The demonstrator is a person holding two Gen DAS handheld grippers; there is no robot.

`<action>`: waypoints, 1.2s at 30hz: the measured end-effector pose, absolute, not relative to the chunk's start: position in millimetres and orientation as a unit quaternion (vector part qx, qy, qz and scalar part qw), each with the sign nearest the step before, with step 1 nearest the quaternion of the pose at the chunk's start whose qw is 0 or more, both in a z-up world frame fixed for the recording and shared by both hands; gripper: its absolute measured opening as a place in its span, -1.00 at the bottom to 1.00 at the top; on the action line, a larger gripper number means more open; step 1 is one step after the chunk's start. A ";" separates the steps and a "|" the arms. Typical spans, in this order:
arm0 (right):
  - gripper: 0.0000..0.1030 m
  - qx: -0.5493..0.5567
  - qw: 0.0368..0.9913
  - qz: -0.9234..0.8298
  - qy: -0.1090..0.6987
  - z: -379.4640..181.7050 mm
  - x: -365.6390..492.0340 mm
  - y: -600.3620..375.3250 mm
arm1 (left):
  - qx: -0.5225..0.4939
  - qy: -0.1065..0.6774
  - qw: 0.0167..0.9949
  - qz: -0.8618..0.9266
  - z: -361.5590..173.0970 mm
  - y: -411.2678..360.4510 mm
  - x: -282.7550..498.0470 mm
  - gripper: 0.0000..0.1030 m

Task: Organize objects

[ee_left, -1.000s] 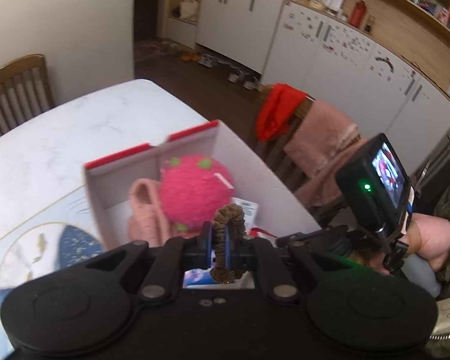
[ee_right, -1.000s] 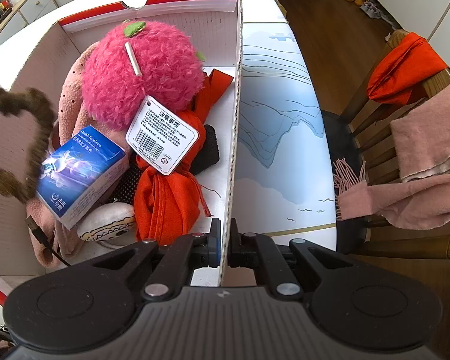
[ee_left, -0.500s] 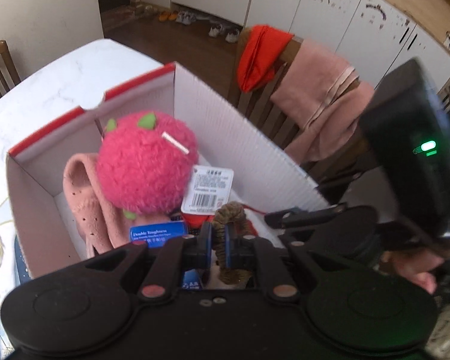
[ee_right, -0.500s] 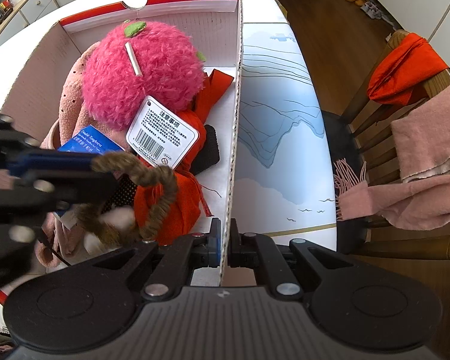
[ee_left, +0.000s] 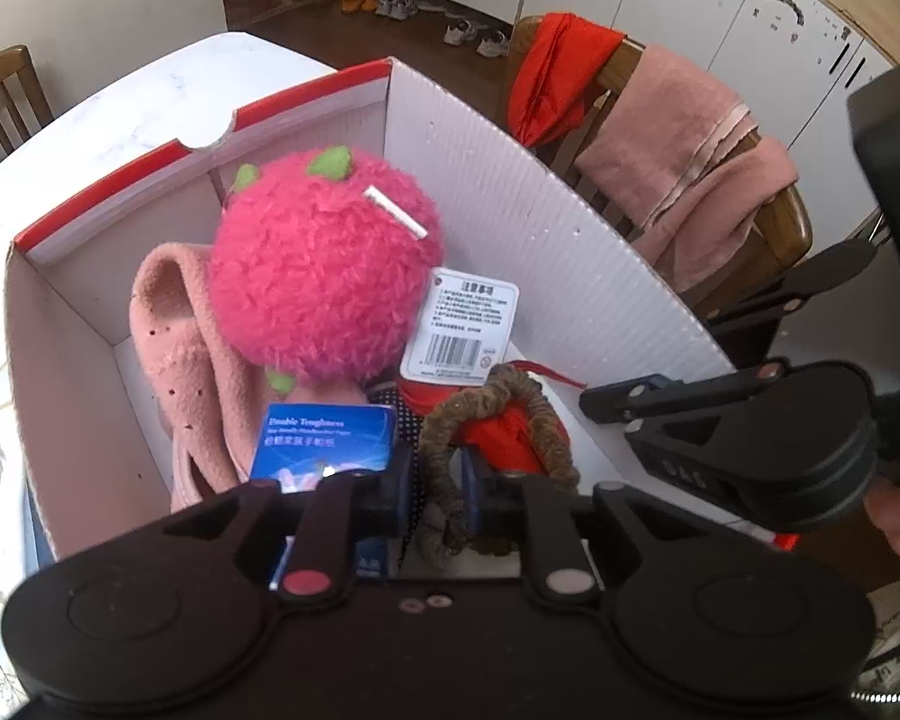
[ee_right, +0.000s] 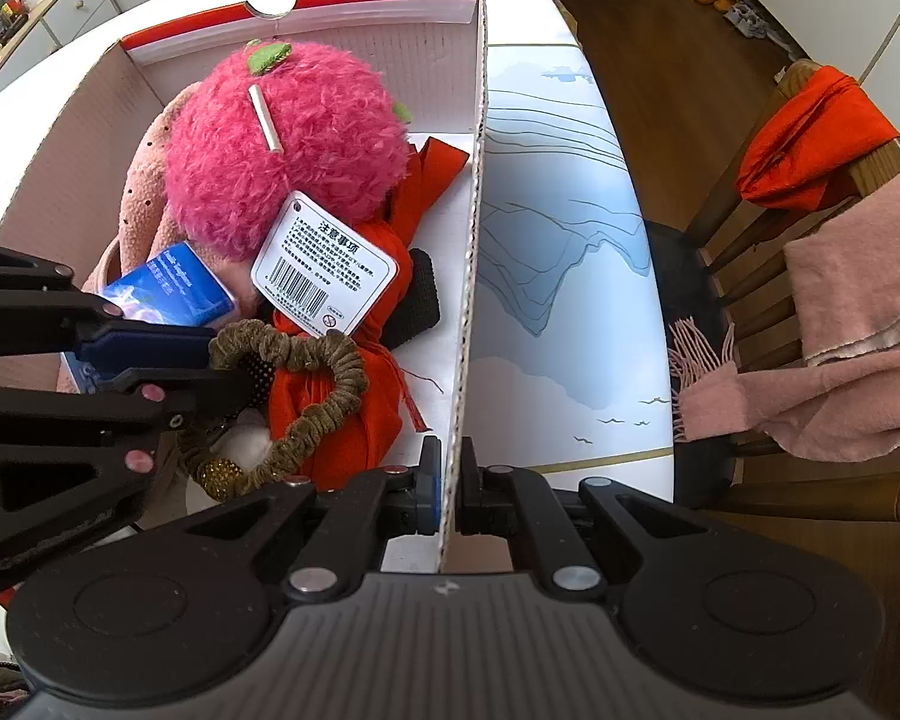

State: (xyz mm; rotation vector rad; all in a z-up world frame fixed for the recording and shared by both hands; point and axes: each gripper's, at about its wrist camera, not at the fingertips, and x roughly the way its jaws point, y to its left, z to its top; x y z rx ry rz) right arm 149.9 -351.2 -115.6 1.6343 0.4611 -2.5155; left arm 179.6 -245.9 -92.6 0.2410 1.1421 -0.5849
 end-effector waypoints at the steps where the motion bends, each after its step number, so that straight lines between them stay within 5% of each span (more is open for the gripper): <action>1: -0.93 0.538 0.054 -0.828 0.152 -115.8 150.2 -350.8 | 0.109 0.530 0.795 -0.272 -92.1 -244.2 178.3 -0.68; 10: -0.93 0.538 0.059 -0.826 0.158 -116.0 151.4 -351.0 | 0.064 0.505 0.818 -0.270 -76.1 -224.4 160.4 -0.47; 26: -0.89 0.536 0.074 -0.819 0.190 -116.0 155.8 -353.3 | 0.008 0.437 0.886 -0.154 -32.5 -187.5 121.5 0.58; 36: -0.86 0.518 0.072 -0.835 0.170 -103.1 168.3 -346.5 | 0.004 0.413 0.902 -0.130 -17.9 -156.6 104.7 0.95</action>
